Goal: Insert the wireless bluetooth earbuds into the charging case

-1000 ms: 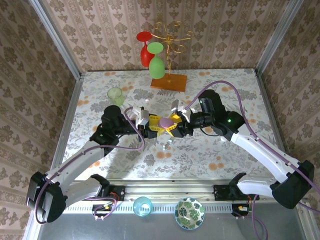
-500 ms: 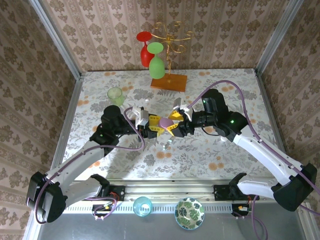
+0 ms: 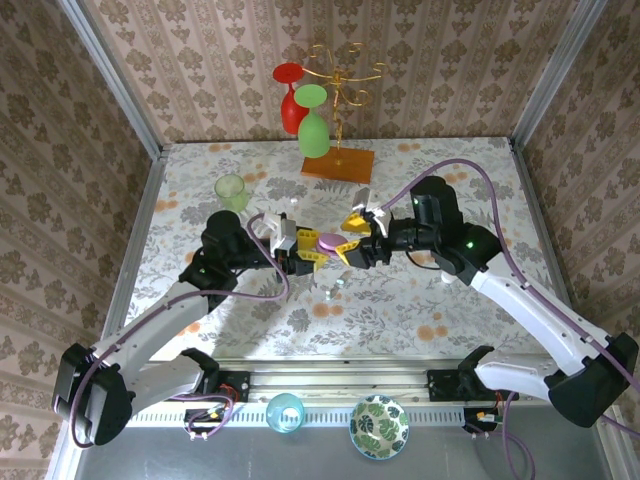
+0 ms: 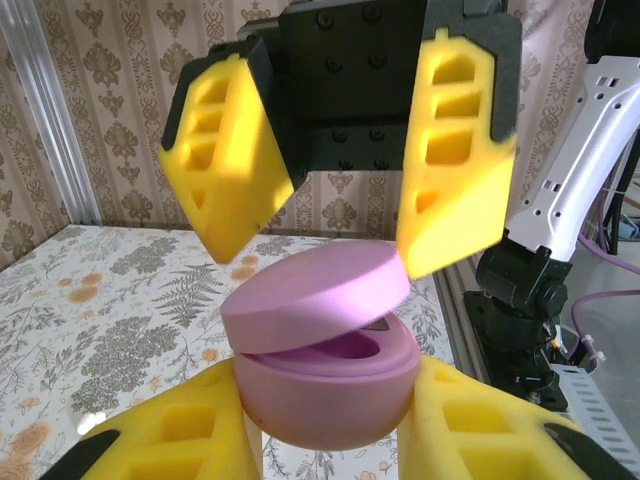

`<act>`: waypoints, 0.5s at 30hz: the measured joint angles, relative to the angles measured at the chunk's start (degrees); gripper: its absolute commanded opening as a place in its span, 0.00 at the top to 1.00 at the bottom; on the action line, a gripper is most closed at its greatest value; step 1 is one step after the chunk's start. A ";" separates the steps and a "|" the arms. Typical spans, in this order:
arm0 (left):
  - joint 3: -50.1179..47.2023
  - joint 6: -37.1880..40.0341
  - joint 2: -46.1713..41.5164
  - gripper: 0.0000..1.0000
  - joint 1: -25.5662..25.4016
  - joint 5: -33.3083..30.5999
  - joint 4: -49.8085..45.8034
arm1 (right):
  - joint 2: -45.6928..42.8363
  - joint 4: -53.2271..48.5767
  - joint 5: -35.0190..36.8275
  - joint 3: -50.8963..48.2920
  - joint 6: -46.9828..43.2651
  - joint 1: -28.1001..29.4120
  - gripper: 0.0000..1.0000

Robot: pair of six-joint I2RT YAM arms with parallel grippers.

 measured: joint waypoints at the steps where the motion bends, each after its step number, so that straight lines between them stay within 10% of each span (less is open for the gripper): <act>1: -0.07 0.00 0.00 0.82 0.09 0.00 0.00 | -0.17 0.81 0.33 0.00 0.33 -0.28 0.42; 15: -0.26 -0.02 -0.55 0.82 -0.13 2.03 1.77 | -0.70 4.68 4.31 -0.04 2.95 -1.66 0.25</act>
